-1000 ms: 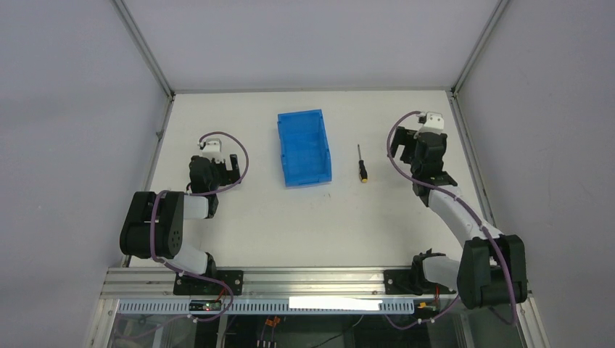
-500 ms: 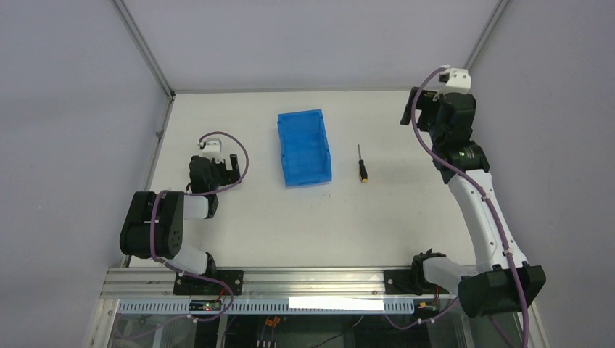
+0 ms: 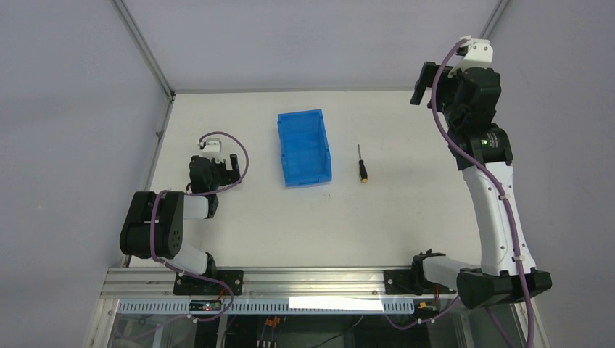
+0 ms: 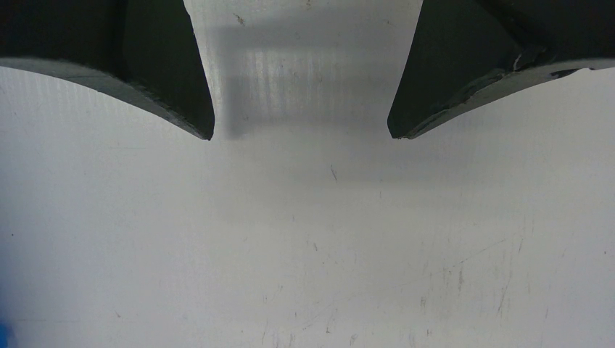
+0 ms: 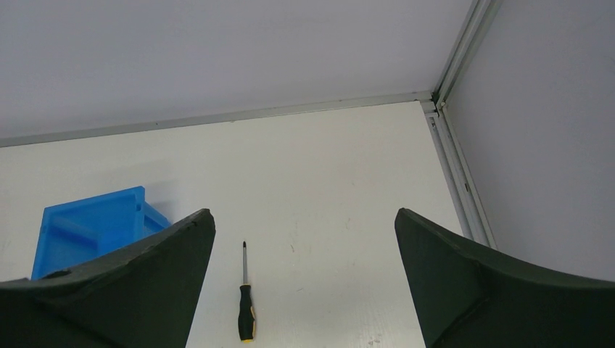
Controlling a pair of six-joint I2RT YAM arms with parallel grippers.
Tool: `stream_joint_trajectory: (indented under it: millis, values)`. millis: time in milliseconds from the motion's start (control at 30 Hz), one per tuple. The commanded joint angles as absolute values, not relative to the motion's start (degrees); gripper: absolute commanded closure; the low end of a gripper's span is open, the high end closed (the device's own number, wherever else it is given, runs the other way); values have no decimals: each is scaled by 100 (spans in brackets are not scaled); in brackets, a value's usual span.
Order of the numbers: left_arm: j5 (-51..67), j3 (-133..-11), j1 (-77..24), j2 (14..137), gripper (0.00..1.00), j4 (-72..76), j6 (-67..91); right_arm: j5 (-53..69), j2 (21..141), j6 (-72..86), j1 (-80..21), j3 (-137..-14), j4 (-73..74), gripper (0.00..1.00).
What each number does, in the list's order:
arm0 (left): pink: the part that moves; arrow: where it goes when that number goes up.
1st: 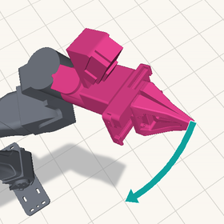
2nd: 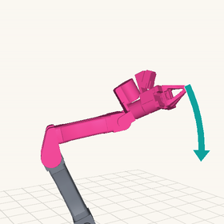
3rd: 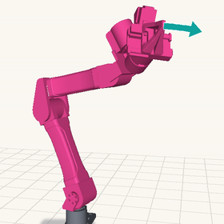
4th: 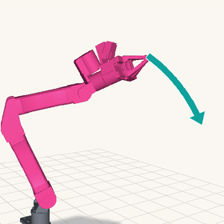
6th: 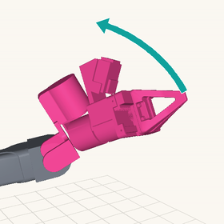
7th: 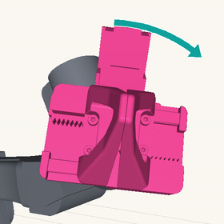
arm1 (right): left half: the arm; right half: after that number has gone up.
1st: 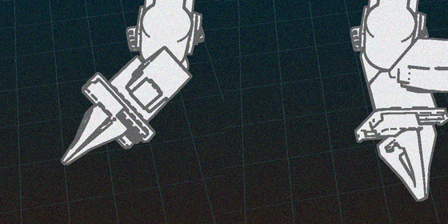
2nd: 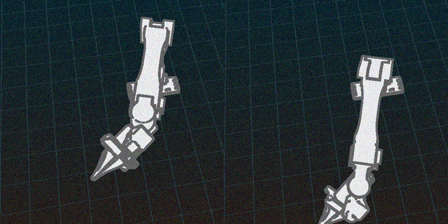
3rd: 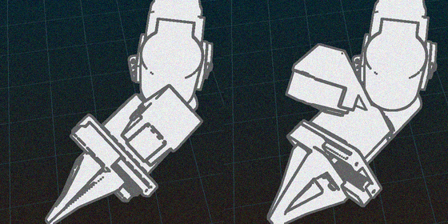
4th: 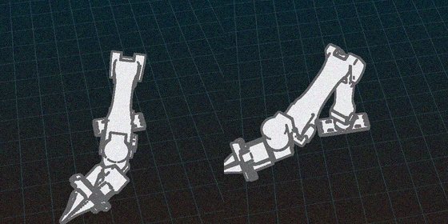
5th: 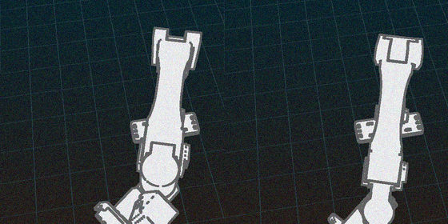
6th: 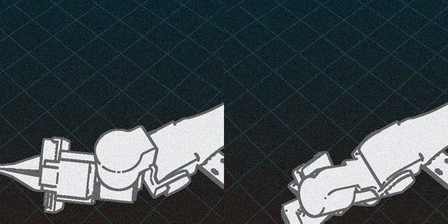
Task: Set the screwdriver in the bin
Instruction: Pick up the screwdriver from the center of the board.
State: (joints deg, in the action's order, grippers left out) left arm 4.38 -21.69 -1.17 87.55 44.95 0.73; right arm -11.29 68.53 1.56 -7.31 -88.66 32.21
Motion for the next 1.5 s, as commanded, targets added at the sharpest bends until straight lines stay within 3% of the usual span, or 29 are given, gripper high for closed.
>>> stream_joint_trajectory:
  millis: [0, 533, 1100, 1467]
  values:
    - [321, -2171, -163, 8640, 1, 4650, 97, -937, 7070, 161, -708, -9345, 3725, 1]
    - [321, -2171, -165, 8640, 1, 4651, 97, -109, 7875, 501, -1032, -8658, 3631, 1]
    - [321, -2171, -166, 8639, 1, 4654, 97, -365, 9134, 804, -1753, -7337, 2785, 1]
    - [323, -2171, -165, 8639, 1, 4649, 97, -750, 9905, 947, -2101, -6847, 2219, 8]
